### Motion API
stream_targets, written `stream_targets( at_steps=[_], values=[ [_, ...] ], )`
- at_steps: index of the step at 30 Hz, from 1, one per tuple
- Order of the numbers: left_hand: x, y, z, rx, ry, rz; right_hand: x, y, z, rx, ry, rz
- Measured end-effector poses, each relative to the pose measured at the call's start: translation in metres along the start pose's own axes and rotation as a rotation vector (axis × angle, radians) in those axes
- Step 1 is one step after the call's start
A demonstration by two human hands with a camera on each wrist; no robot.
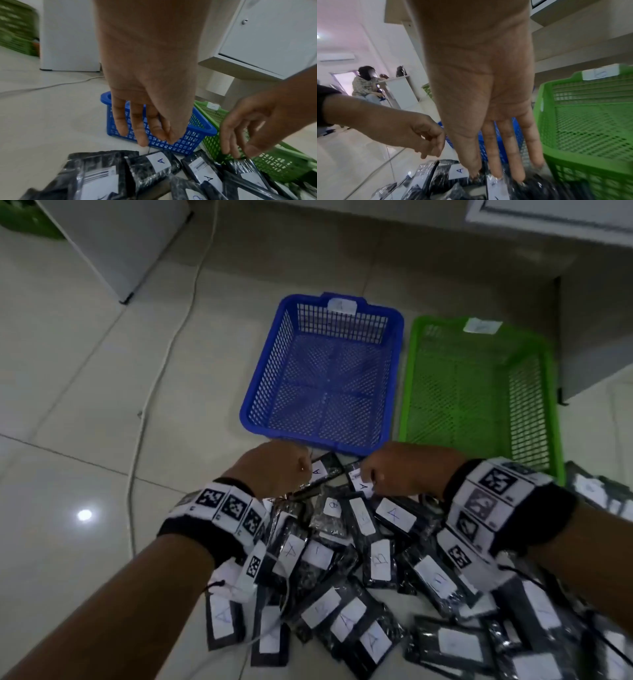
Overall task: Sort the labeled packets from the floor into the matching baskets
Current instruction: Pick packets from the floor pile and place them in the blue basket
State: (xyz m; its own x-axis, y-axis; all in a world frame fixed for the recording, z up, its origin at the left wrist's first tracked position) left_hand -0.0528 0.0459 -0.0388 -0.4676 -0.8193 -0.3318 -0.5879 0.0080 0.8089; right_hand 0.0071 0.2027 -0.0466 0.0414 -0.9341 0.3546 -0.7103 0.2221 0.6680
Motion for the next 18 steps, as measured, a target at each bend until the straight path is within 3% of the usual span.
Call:
stream_targets(
  at_steps=[7, 10, 13, 18],
  values=[
    [-0.040, -0.034, 0.004, 0.086, -0.151, 0.411, 0.012, -0.016, 0.009, 0.095, 0.026, -0.170],
    [-0.051, -0.057, -0.003, 0.076, -0.221, 0.626, 0.024, -0.023, 0.002, 0.038, 0.096, -0.297],
    [-0.046, -0.071, -0.005, 0.089, -0.186, 0.600, 0.028, -0.027, -0.010, -0.066, 0.148, -0.344],
    [-0.038, -0.088, 0.001, 0.061, -0.160, 0.341, 0.009, -0.032, -0.028, -0.188, 0.192, -0.164]
  ],
)
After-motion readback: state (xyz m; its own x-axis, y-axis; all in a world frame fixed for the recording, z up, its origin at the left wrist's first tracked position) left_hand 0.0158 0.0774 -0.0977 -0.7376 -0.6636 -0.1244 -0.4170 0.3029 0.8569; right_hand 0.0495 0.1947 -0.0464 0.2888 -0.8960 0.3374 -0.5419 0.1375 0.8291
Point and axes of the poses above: each hand's wrist, its own z-axis towards the middle knuckle, its own y-axis out of the back of the hand, x = y × z, the point moved 8 cm from there along z, towards the middle knuckle, and after that the axes turned 5 degrees about z, right-handed, at the moved point
